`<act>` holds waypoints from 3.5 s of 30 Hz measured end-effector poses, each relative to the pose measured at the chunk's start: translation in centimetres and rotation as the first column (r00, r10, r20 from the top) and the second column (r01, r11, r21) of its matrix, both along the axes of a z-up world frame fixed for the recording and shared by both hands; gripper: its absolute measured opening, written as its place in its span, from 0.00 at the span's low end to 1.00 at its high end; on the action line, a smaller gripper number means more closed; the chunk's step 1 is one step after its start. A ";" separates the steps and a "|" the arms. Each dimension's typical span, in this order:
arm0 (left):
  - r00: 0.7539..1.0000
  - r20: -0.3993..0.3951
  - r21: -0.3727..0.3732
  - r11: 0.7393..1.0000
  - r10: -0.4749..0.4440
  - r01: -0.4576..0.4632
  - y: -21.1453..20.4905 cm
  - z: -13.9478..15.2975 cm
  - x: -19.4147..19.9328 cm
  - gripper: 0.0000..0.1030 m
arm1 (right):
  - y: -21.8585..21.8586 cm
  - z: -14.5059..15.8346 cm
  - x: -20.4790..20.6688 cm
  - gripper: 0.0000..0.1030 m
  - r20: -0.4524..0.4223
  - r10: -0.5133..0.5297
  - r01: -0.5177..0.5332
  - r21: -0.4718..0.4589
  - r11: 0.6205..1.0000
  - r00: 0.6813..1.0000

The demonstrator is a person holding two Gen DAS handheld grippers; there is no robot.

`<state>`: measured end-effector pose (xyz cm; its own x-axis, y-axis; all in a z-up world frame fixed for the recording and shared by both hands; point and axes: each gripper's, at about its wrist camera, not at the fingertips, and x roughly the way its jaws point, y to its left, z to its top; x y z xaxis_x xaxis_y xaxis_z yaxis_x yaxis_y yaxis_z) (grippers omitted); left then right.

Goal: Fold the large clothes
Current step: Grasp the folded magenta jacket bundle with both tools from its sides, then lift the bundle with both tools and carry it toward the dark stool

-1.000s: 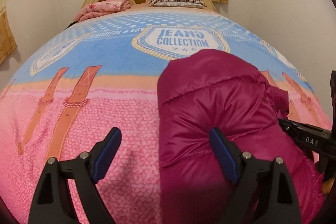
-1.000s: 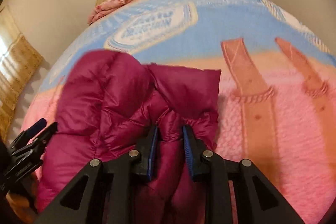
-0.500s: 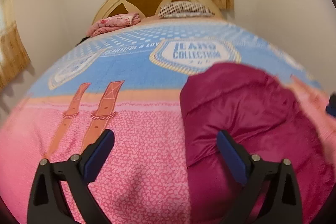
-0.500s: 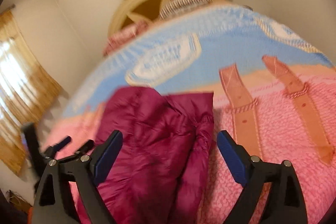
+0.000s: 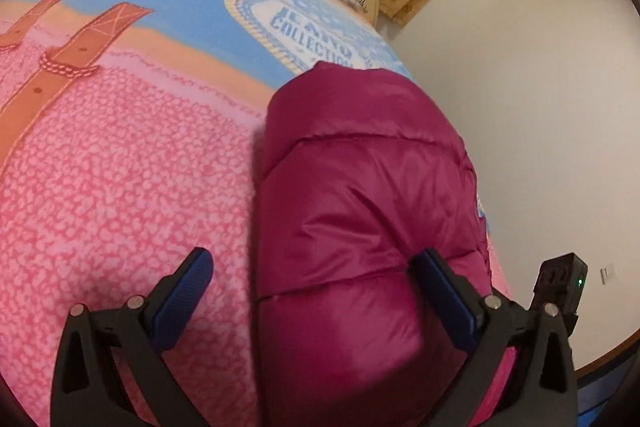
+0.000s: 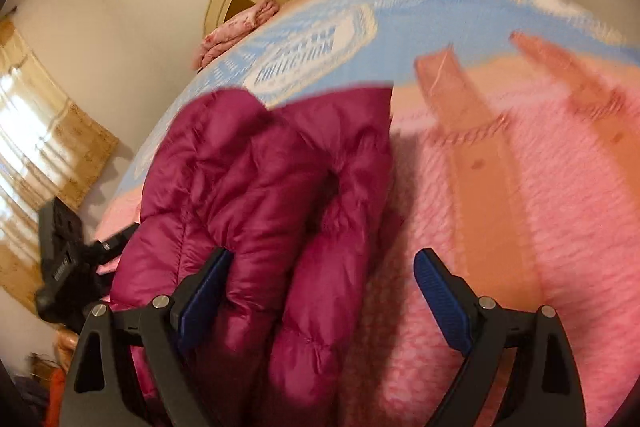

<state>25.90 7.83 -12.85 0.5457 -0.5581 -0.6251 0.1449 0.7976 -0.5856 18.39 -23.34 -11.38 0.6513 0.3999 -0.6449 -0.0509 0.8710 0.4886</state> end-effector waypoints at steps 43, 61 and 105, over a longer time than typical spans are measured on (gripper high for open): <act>0.926 0.180 0.079 0.943 -0.333 0.323 -12.5 6.0 -14.8 0.61 | -1.9 6.5 -23.2 0.33 0.071 -0.203 0.203 0.015 0.979 0.977; 0.794 0.177 0.211 0.810 -0.582 0.546 -31.6 9.0 -19.0 0.61 | -16.5 9.3 -34.1 0.32 0.129 -0.505 0.513 -0.035 0.858 0.854; 0.807 0.063 0.494 0.721 -0.587 0.486 -47.1 3.9 -17.4 0.75 | -31.5 0.8 -30.5 0.32 -0.011 -0.548 0.548 -0.002 0.836 0.836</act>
